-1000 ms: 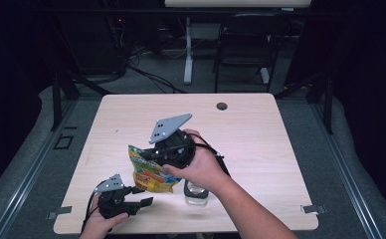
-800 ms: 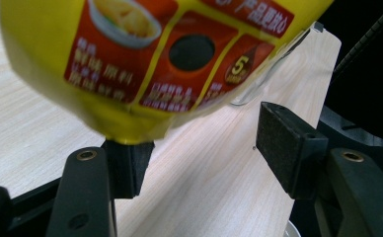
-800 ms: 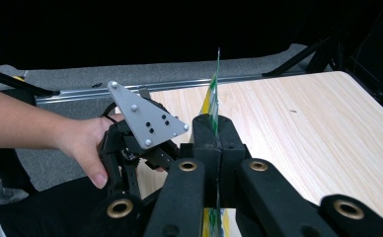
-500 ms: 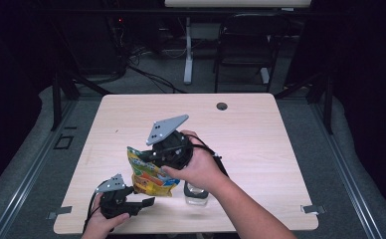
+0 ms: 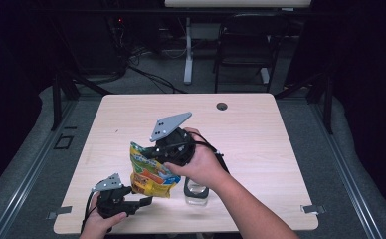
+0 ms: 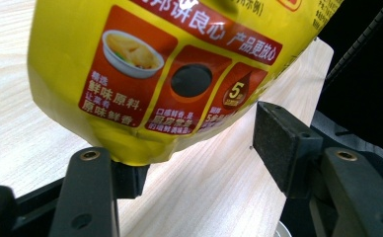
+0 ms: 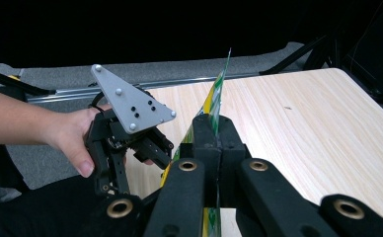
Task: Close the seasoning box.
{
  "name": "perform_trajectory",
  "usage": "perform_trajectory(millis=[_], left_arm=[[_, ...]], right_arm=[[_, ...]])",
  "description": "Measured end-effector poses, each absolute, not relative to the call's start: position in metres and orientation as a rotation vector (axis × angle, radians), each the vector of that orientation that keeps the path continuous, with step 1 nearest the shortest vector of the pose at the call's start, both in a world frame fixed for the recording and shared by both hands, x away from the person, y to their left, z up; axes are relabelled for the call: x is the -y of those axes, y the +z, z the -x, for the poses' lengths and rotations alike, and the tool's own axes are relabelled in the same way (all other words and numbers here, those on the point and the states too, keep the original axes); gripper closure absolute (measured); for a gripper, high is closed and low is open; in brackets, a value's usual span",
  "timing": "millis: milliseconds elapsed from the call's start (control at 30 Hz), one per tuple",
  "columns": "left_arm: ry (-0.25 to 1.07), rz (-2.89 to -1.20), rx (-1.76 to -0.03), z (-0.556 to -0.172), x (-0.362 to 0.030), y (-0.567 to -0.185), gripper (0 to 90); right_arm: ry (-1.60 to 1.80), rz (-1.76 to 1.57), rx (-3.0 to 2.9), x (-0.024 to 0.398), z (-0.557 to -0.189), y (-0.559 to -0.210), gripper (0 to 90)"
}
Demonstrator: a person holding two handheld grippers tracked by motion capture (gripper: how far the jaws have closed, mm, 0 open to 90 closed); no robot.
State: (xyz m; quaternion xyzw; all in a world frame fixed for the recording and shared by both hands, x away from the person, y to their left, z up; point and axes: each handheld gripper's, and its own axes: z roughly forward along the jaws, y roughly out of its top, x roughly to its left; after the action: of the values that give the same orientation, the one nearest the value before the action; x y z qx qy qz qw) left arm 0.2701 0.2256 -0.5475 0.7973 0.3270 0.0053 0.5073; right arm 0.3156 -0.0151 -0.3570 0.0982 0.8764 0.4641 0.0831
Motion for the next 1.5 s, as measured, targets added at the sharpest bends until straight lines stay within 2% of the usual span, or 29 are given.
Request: perform_trajectory(millis=[667,1200,1500], left_arm=[[0.024,-1.906,-0.808,-0.269,-0.233,-0.543,46.2],[0.033,-1.886,-0.805,-0.268,-0.244,-0.54,54.2],[0.051,-1.901,-0.808,-0.266,-0.247,-0.538,55.4]], right_arm=[[1.353,-0.301,-2.604,0.024,-0.318,-0.361,90.0],[1.369,-0.364,-2.603,0.037,-0.326,-0.373,90.0],[1.381,-0.371,-2.605,0.04,-0.327,-0.378,90.0]])
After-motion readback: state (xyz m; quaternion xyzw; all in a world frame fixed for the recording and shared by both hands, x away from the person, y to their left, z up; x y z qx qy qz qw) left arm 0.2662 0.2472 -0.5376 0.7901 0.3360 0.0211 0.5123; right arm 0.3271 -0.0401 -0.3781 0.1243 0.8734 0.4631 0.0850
